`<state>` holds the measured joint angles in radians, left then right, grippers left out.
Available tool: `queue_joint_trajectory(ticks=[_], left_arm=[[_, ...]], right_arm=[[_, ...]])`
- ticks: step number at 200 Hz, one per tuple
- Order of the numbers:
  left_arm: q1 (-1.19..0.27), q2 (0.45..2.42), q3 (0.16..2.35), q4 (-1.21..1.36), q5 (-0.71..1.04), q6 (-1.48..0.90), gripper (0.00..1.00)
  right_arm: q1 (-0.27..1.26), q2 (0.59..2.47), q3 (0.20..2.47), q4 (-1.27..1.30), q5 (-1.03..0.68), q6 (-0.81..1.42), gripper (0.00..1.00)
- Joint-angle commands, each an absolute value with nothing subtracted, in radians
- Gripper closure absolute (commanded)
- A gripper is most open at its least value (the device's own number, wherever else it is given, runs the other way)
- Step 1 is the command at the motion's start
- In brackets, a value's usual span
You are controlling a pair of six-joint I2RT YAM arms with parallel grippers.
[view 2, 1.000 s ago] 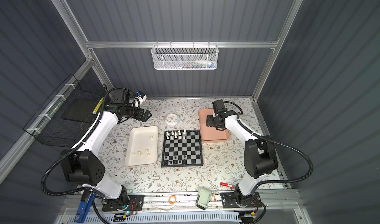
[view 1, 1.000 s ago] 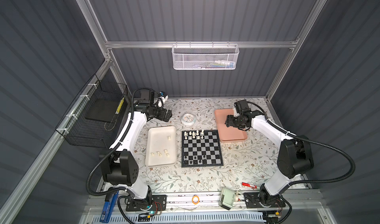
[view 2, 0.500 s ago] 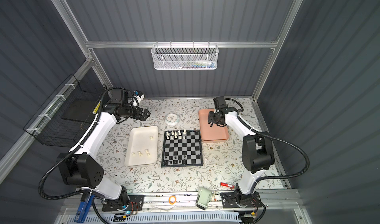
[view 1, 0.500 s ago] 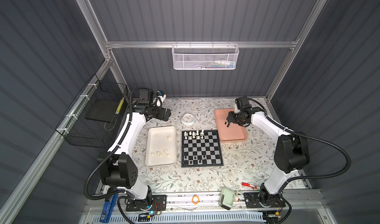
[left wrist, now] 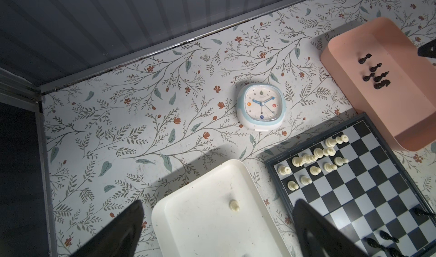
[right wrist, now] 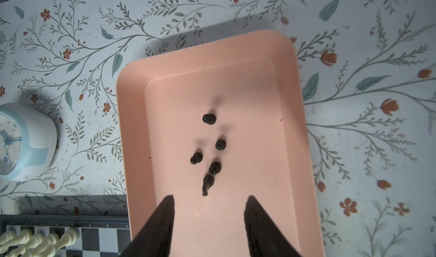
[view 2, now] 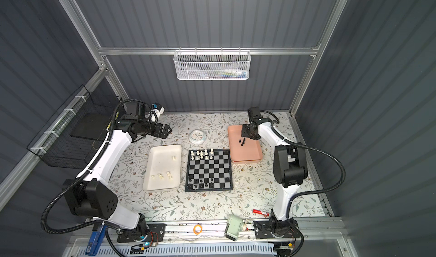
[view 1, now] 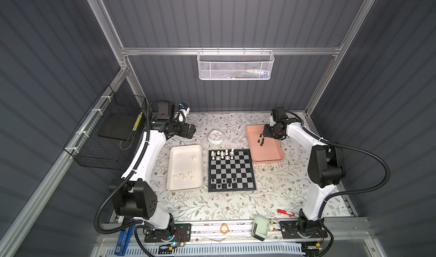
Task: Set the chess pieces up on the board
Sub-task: 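Lower the open right gripper onto a black pawn in the pink tray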
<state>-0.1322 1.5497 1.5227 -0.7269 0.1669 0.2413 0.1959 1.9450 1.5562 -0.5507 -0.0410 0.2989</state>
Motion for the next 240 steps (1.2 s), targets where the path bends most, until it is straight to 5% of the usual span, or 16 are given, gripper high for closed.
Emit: queue_joint_trajectory(ticks=[1,240], left_arm=[[-0.14,1.556,1.538,-0.77,0.203,0.242,0.01],[-0.14,1.588,1.551,-0.845,0.223,0.28,0.0]], right_arm=[[0.195,1.993,1.62,-0.579,-0.039,0.252,0.5],[0.195,2.233,1.825,-0.607,-0.041,0.19,0.61]])
